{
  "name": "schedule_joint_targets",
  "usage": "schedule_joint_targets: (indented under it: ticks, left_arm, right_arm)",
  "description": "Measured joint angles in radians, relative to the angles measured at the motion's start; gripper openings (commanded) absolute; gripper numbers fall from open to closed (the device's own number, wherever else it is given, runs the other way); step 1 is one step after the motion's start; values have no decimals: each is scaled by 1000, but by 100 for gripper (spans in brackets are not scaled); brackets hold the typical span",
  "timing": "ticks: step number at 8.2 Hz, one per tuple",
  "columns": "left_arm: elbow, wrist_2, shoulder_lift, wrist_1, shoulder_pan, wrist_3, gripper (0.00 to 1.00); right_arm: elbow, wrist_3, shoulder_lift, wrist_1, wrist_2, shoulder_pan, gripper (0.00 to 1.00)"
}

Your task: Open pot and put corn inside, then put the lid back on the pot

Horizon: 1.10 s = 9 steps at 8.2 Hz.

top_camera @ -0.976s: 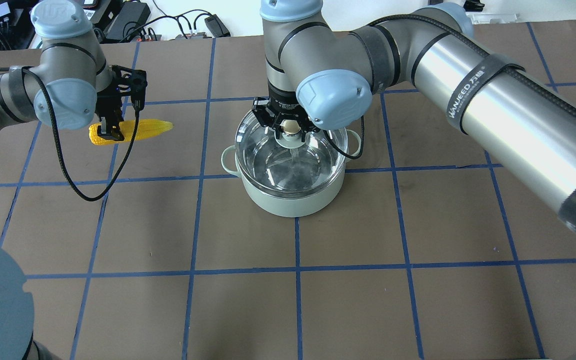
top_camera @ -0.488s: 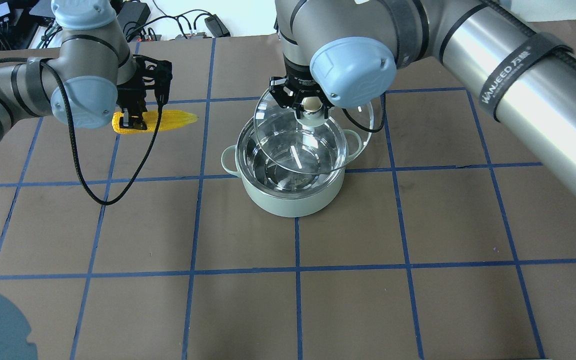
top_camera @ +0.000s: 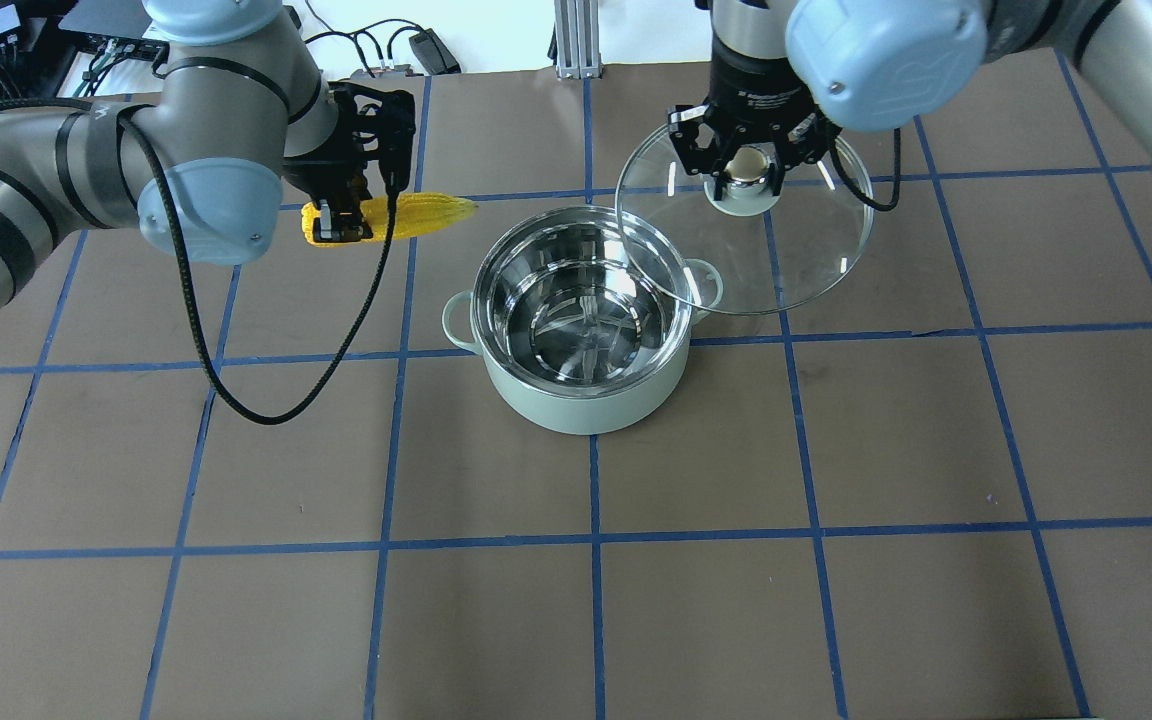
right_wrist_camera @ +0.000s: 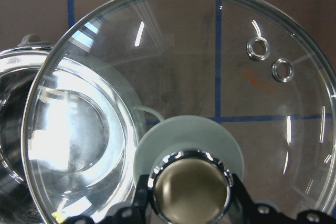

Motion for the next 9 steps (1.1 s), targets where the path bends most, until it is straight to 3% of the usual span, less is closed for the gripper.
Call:
schedule_joint_targets:
  ticks: [5,9]
  left_arm:
    - [-2,-24,-7,101,-229,-153,0]
    - [-3,-27,-56,105,-303,-172,0]
  right_arm:
    - [7,-310,-56,114,29,-206,0]
    - [11,-394,-70,151,29,-271,0]
